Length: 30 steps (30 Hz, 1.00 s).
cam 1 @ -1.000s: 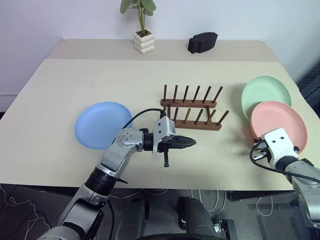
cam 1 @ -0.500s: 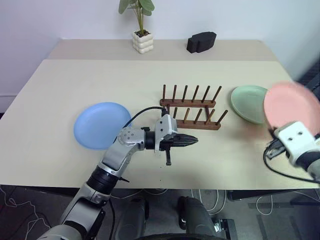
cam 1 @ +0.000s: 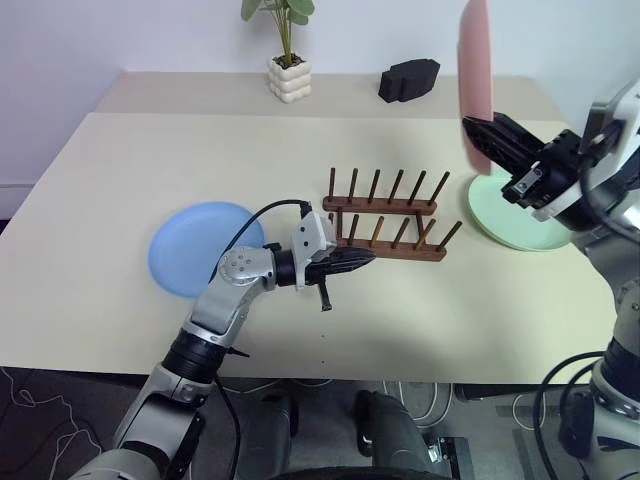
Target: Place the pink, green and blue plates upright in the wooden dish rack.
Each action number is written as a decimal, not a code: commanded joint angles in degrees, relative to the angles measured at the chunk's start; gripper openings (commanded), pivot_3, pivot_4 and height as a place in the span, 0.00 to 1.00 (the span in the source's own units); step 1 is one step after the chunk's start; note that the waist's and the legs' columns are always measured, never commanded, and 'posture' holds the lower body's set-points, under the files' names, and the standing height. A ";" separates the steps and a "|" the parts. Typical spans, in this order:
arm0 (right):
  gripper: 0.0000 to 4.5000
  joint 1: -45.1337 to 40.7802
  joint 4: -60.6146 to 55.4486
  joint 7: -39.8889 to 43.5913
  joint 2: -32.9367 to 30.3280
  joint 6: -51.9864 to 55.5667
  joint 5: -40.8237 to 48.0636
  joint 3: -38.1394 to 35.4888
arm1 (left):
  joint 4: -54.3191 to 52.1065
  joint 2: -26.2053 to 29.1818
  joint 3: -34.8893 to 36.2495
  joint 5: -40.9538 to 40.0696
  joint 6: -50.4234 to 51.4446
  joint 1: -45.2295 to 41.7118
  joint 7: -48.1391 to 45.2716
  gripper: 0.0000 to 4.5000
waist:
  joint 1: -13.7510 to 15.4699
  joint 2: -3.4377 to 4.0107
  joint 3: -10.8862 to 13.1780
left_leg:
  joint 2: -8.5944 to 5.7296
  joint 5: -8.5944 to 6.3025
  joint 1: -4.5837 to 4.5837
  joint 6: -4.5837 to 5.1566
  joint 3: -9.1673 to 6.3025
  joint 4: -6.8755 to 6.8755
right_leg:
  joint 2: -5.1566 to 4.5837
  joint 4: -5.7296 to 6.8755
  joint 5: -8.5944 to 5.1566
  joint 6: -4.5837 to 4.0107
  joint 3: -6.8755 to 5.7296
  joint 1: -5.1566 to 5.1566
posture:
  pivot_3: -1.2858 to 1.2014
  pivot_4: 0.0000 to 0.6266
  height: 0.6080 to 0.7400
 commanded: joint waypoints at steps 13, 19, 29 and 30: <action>0.00 3.91 6.00 -3.85 0.26 2.72 23.41 -4.31 | -5.16 1.27 1.43 -0.58 0.89 1.47 1.71 0.00 | -0.17 0.03 -0.01 | 0.02 0.00 0.02 0.01 0.15 0.01 | 0.05 0.09 0.02 -0.04 0.01 -0.05 | 0.52 0.24 1.00; 0.00 4.88 9.55 -3.05 0.46 0.98 22.30 -4.47 | -5.86 1.43 1.30 -0.51 1.41 1.84 2.17 0.00 | -0.18 0.03 -0.01 | 0.01 0.00 0.02 0.01 0.17 0.01 | 0.06 0.11 0.02 -0.04 0.02 -0.07 | 0.52 0.24 1.00; 0.00 7.42 12.00 -5.53 2.91 0.44 26.69 -5.64 | -6.58 1.71 1.24 -0.65 2.13 2.32 2.45 0.00 | -0.18 0.03 -0.01 | 0.02 0.00 0.02 0.01 0.17 0.01 | 0.07 0.12 0.02 -0.03 0.02 -0.07 | 0.52 0.24 1.00; 0.00 7.87 12.26 -6.01 3.33 0.28 26.93 -5.72 | -6.61 1.72 1.26 -0.67 2.18 2.33 2.42 0.00 | -0.19 0.03 -0.01 | 0.02 0.00 0.02 0.01 0.17 0.01 | 0.07 0.12 0.02 -0.03 0.02 -0.07 | 0.52 0.24 1.00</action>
